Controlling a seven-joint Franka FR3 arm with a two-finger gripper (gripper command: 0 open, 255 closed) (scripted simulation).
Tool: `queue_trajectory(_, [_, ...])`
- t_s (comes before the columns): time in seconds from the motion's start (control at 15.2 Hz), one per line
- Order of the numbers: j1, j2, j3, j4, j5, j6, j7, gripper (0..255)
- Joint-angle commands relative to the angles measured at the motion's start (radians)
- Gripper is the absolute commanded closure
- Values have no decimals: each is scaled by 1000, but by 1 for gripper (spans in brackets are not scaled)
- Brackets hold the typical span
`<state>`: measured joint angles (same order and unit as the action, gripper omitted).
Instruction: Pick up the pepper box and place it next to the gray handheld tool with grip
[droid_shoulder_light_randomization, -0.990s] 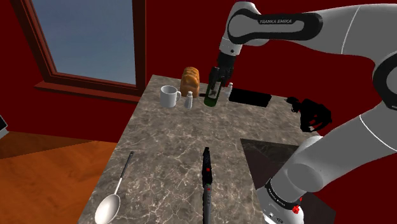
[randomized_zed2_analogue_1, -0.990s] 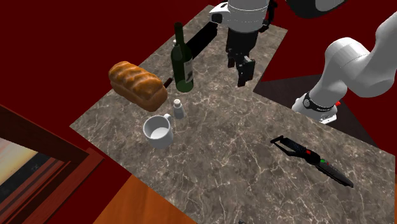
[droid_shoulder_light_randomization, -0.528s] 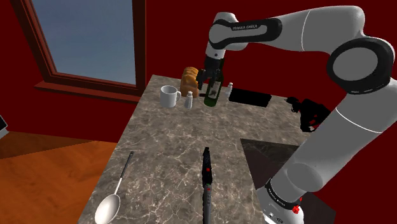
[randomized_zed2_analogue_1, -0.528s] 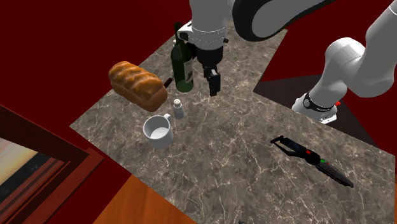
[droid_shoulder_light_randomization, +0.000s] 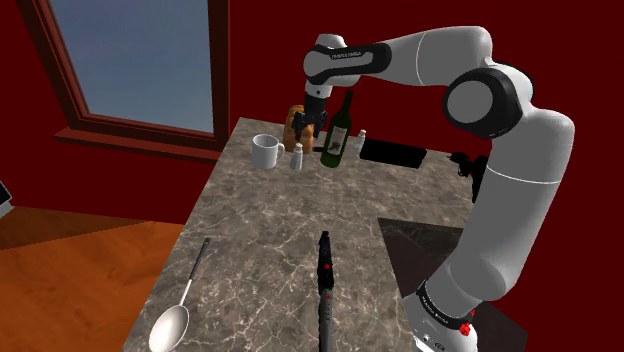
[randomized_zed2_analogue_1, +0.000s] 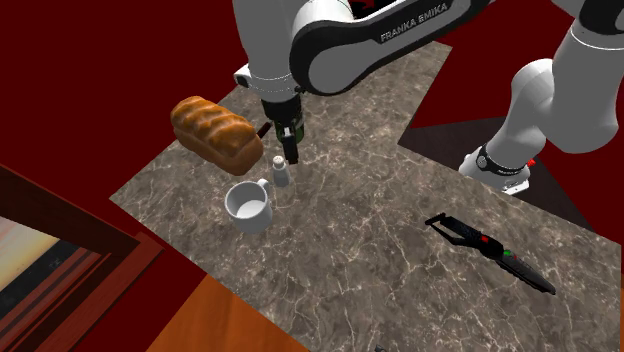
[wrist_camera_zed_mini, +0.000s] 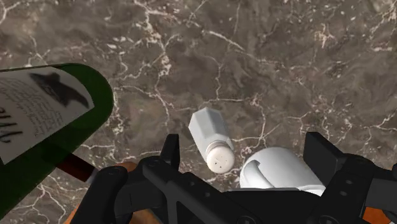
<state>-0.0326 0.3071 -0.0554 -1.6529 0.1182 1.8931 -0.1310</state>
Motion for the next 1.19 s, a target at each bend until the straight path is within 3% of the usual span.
queue_trajectory(0.0, [-8, 84, -2, 87, 5, -7, -3, 0])
queue_trajectory(0.13, [-14, 167, -3, 181, 10, -21, -3, 0])
queue_trajectory(0.66, [-9, 186, 1, 109, 15, 71, -7, 0])
queue_trajectory(1.12, [-9, 187, 1, 109, 15, 71, -7, 0])
